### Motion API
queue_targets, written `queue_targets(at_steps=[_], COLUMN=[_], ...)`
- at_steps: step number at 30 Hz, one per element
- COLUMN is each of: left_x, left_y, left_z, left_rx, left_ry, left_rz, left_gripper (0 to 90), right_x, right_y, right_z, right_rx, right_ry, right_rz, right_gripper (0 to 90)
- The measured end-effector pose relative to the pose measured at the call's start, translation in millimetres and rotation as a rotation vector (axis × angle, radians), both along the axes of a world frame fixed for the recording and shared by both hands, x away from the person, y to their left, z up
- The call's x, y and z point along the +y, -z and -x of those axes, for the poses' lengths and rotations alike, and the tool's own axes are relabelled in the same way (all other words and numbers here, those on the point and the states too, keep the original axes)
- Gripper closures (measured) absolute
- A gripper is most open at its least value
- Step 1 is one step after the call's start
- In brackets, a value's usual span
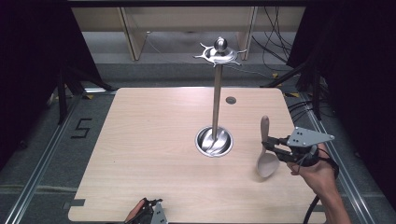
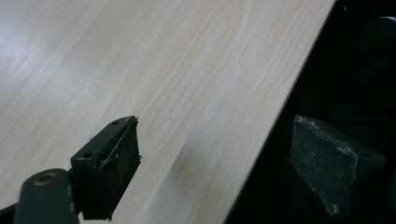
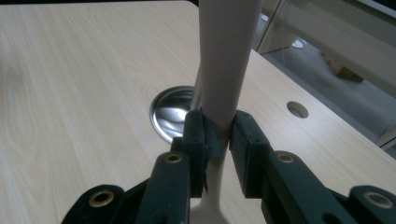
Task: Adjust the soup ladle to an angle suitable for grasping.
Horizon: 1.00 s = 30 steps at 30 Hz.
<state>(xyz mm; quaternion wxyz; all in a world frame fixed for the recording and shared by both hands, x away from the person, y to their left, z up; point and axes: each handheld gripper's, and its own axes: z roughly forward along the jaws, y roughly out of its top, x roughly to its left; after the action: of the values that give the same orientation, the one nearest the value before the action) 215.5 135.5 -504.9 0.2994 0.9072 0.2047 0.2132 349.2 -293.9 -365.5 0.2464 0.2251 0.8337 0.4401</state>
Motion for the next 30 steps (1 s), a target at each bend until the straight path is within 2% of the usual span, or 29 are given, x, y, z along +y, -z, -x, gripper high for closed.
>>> queue_targets(at_steps=[3,4,5,6,13,14,18,19,21,22,30], left_x=[-0.3,-0.3,-0.2,0.4,0.4,0.4,0.4,0.6,0.7,0.7,0.4], left_y=[0.3,0.3,0.4,-0.4,-0.4,-0.4,-0.2,-0.2,-0.3,-0.4,0.0], left_z=[-0.1,-0.1,-0.5,-0.1,-0.2,-0.2,-0.6,-0.5,-0.6,-0.6,-0.3], left_rx=[-0.005,-0.005,0.002,0.003,0.004,0.004,0.007,0.003,0.004,0.004,0.0], left_ry=[-0.004,-0.004,0.004,0.002,0.0,0.0,0.001,0.002,0.002,0.002,0.005], left_rz=[0.0,0.0,0.004,0.006,0.007,0.007,0.006,0.009,0.008,0.008,0.014], left_gripper=[15.4,15.4,15.4,15.4,15.4,15.4,15.4,15.4,15.4,15.4,15.4], right_x=[4.5,4.2,4.2,7.2,12.2,13.6,15.2,17.1,18.7,21.2,32.4], right_y=[-4.6,-7.4,-7.4,-10.3,-17.7,-18.3,-22.6,-23.6,-27.3,-31.1,-46.6], right_z=[-1.4,-3.3,-3.3,-3.1,-9.2,-9.3,-12.1,-13.4,-14.7,-17.9,-27.8], right_rx=[-0.006,-0.029,-0.029,-0.009,-0.03,-0.02,-0.008,-0.021,-0.011,-0.036,-0.039], right_ry=[-0.001,-0.011,-0.011,-0.003,-0.014,-0.005,-0.023,-0.02,-0.027,-0.035,-0.041], right_rz=[-0.014,0.0,0.0,-0.017,-0.031,-0.039,-0.027,-0.036,-0.028,-0.022,-0.034], right_gripper=[77.0,76.9,76.9,77.0,76.9,77.0,77.0,77.0,77.0,77.0,77.0])
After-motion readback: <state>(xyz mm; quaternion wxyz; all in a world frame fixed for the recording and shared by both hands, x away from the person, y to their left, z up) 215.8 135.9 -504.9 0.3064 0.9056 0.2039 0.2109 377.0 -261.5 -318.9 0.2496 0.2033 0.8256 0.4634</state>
